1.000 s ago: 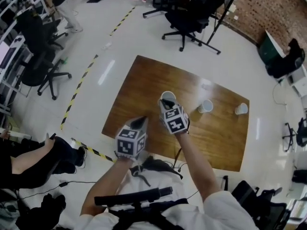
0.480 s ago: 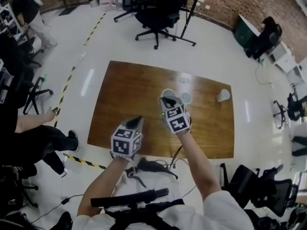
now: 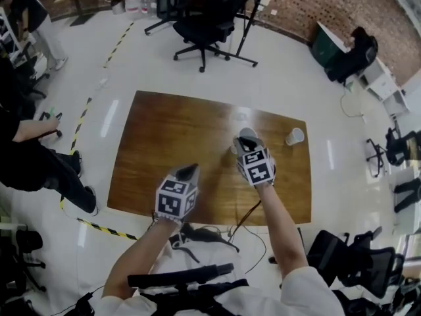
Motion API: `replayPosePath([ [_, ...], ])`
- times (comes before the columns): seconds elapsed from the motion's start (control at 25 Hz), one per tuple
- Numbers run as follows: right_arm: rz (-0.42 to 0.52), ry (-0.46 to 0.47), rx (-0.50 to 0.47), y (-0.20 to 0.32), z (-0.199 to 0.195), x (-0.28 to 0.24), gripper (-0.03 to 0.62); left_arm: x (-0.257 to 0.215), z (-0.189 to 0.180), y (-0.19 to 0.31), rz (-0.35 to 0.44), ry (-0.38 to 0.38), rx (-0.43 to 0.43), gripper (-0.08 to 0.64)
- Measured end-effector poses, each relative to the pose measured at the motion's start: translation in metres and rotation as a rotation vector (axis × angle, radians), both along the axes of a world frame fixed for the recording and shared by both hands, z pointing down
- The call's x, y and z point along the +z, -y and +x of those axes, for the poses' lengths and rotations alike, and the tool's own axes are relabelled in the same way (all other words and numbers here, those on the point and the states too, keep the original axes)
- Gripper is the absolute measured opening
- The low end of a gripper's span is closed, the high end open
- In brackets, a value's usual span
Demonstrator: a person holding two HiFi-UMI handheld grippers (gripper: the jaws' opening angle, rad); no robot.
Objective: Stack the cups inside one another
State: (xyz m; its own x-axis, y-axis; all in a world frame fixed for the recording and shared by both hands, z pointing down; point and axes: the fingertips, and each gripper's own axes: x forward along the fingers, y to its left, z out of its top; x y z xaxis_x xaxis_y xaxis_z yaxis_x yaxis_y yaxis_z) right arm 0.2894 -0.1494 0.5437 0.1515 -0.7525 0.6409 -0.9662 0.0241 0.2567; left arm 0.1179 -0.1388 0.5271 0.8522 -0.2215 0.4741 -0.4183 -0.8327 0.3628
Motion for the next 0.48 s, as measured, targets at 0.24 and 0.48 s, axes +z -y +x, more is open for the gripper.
replayPosePath([
  [0.24, -0.026, -0.012, 0.006, -0.007, 0.034, 0.004, 0.034, 0.004, 0.021, -0.004, -0.011, 0.013, 0.02, -0.002],
  [0.48, -0.068, -0.012, -0.019, -0.001, 0.042, 0.02, 0.034, 0.008, 0.031, 0.003, -0.022, 0.014, 0.012, -0.002],
])
